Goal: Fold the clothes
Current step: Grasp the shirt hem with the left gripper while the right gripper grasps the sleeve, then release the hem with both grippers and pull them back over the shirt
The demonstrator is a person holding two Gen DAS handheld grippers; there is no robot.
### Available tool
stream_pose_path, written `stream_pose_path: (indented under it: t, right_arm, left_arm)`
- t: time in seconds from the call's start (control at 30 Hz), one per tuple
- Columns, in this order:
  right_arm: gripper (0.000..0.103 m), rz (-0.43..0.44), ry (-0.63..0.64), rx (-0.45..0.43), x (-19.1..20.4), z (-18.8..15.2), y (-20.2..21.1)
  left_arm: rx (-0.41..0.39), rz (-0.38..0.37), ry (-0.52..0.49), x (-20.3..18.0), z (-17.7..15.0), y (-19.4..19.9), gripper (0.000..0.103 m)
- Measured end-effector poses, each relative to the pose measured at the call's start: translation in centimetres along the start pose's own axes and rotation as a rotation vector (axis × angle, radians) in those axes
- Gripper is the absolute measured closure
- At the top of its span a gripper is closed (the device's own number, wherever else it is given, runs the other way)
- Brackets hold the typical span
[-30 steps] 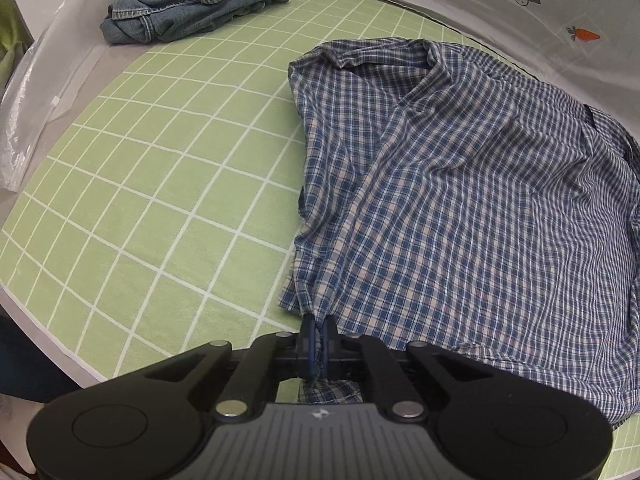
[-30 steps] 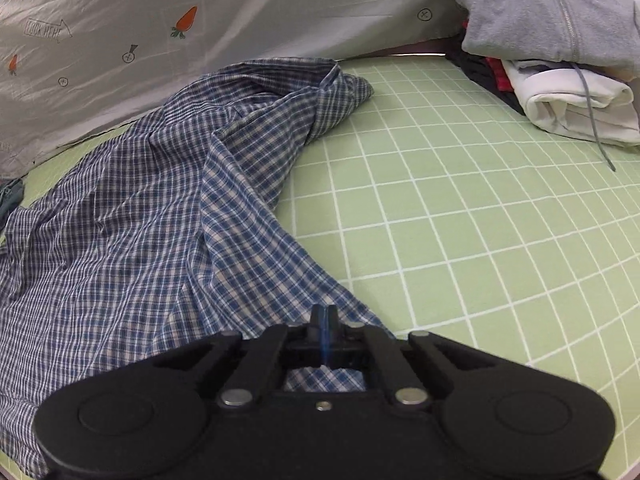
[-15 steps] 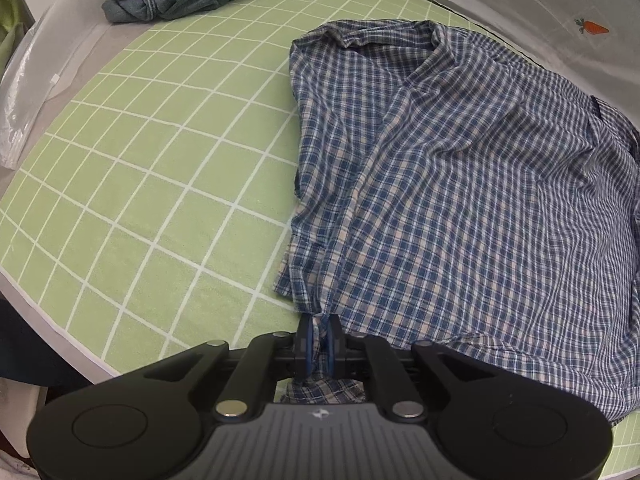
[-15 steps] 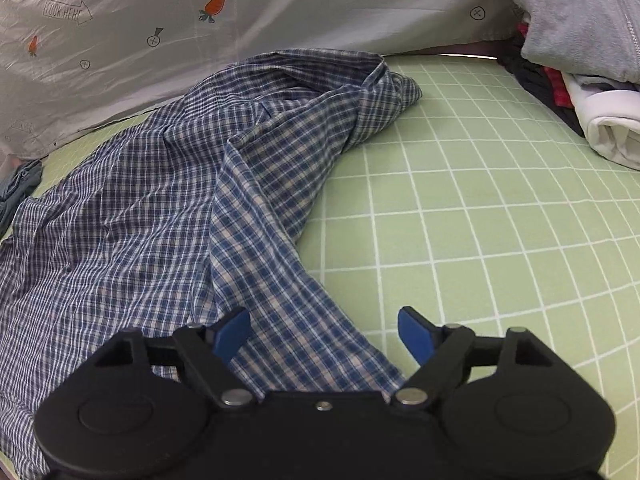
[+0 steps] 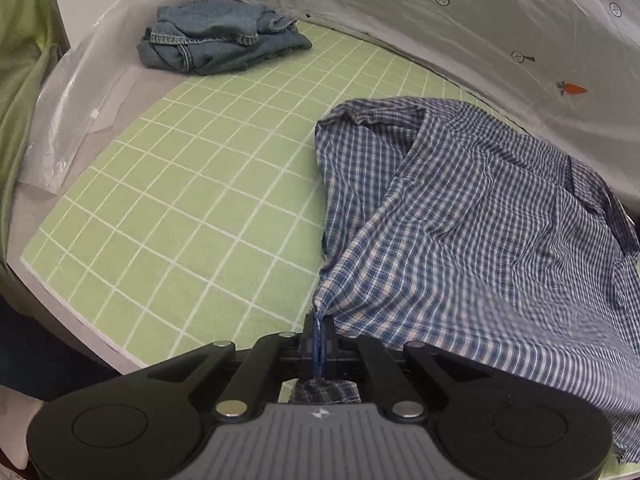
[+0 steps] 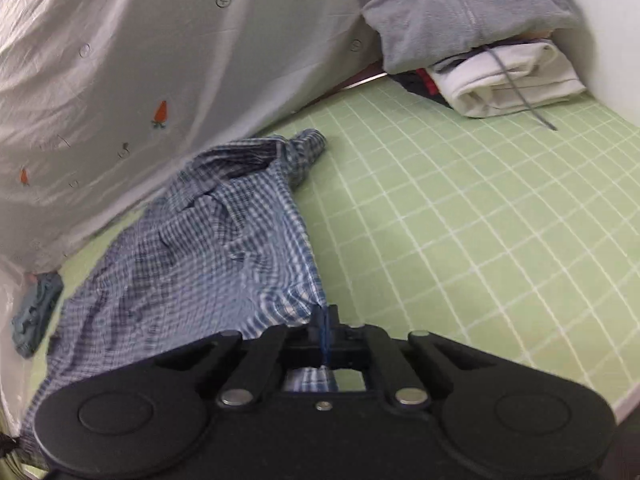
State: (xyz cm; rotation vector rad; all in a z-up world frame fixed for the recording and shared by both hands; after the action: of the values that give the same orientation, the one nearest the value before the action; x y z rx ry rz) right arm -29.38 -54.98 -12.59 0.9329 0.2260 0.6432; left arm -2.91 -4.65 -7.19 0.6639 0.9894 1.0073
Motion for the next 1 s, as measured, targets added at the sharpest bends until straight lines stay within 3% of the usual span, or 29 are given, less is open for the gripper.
stream_pose_path:
  t: [0.1, 0.17, 0.27, 0.3, 0.33, 0.43, 0.5, 0.6, 0.73, 0.9, 1.0]
  right_arm:
    - [0.103, -0.155, 0.069, 0.064, -1.4, -2.6, -1.6]
    - [0.103, -0.216, 0.097, 0.081, -1.9, -3.7, -2.5]
    - [0.100, -0.177, 0.049, 0.060, -1.5, -3.2, -1.8]
    - [0.092, -0.170, 0.054, 0.048, -1.0, -3.1, -1.5]
    - [0.075, -0.168, 0.068, 0.043, -0.4, -3.0, -1.4]
    - [0.065, -0.156, 0.162, 0.026, 2.5, -3.4, -1.3]
    - [0.055, -0.160, 0.193, 0.027, 4.2, -3.8, -1.4]
    - [0.027, -0.154, 0.197, 0.033, 5.4, -4.3, -1.5]
    - [0.023, -0.146, 0.203, 0.041, 7.1, -5.0, -1.6]
    - [0.022, -0.137, 0.211, 0.051, 9.2, -5.8, -1.8]
    - [0.021, -0.143, 0.222, 0.051, 9.7, -5.9, -1.7]
  left_arm:
    - [0.080, 0.085, -0.028, 0.6, -1.5, -2.3, 0.102]
    - [0.086, 0.085, -0.052, 0.2, -1.8, -2.1, 0.101]
    - [0.097, 0.077, -0.046, 0.0, -1.5, -2.3, 0.090]
    - [0.100, 0.091, -0.054, -0.1, -1.4, -2.5, 0.079]
    - [0.101, 0.103, -0.063, -0.3, -1.3, -2.6, 0.075]
    - [0.080, 0.113, -0.096, -1.4, -0.7, -2.6, 0.060]
    - [0.066, 0.120, -0.118, -2.1, -0.3, -2.6, 0.044]
    - [0.044, 0.129, -0.151, -3.1, 0.3, -2.6, 0.040]
    - [0.080, 0.110, -0.211, -4.5, -0.5, -4.0, 0.040]
    - [0.139, 0.081, -0.209, -5.3, -2.6, -5.7, 0.040]
    - [0.196, 0.072, -0.246, -5.9, -3.9, -6.3, 0.030]
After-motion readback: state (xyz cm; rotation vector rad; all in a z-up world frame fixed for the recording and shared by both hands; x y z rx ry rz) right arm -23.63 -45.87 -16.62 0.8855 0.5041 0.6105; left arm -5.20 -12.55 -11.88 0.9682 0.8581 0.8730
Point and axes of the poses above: each gripper's, at about its wrist camera, not at the fingertips, and y roughly against the way its jaws point, x to its left, z to its top, the point moved 5 cm from there along -y, roughly the way its jaws point, and after that the axes turned 15 degrees about -z, right-handed, at the moved point
